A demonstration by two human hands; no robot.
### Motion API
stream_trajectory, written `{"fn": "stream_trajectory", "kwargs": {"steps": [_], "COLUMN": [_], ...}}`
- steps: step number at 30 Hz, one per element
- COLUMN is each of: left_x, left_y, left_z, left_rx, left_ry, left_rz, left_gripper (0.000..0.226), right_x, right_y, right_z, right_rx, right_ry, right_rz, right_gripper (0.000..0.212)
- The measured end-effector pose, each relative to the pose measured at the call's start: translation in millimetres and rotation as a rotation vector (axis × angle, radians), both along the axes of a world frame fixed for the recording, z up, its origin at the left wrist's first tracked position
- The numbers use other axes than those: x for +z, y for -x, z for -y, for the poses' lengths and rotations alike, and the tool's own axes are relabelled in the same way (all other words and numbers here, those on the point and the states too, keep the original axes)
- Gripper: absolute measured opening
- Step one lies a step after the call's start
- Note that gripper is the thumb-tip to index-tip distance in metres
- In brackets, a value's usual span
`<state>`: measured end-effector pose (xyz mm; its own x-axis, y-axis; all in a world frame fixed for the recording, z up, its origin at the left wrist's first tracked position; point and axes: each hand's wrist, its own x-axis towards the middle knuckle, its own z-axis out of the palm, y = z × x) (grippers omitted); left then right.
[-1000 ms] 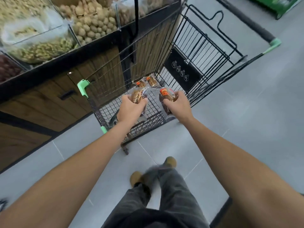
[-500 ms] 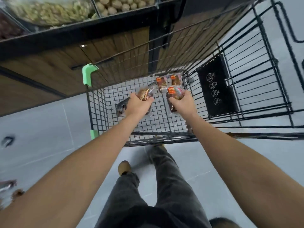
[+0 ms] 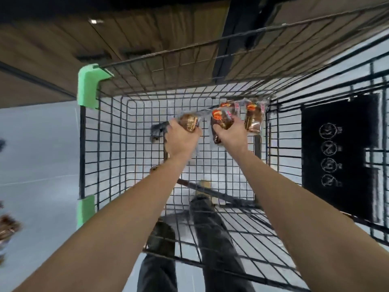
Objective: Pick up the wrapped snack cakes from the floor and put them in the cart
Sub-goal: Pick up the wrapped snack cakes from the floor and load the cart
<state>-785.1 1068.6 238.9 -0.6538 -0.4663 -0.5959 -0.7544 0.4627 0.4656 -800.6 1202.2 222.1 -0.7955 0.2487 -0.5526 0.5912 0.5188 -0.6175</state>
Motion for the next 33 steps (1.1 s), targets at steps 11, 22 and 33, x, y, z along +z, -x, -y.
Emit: {"fn": "stream_trajectory", "kwargs": {"steps": [11,22,33], "left_x": [-86.8,-81.6,34.4], "left_y": [54.0,40.0,-11.0], "left_z": [10.0,22.0,67.4], "left_rx": [0.03,0.069,0.002], "left_ry": [0.029,-0.161,-0.378], "left_rz": [0.102,-0.096,-0.249], "left_gripper": [0.078,0.074,0.074], "right_x": [-71.7,-52.0,58.9], "right_y": [43.6,38.8,12.8], "right_z": [23.1,25.4,57.0], "right_rx": [0.066,0.114,0.267], "right_ry": [-0.189,0.007,0.158], "right_rz": [0.0,-0.042,-0.106], "right_gripper": [0.059,0.054,0.057]}}
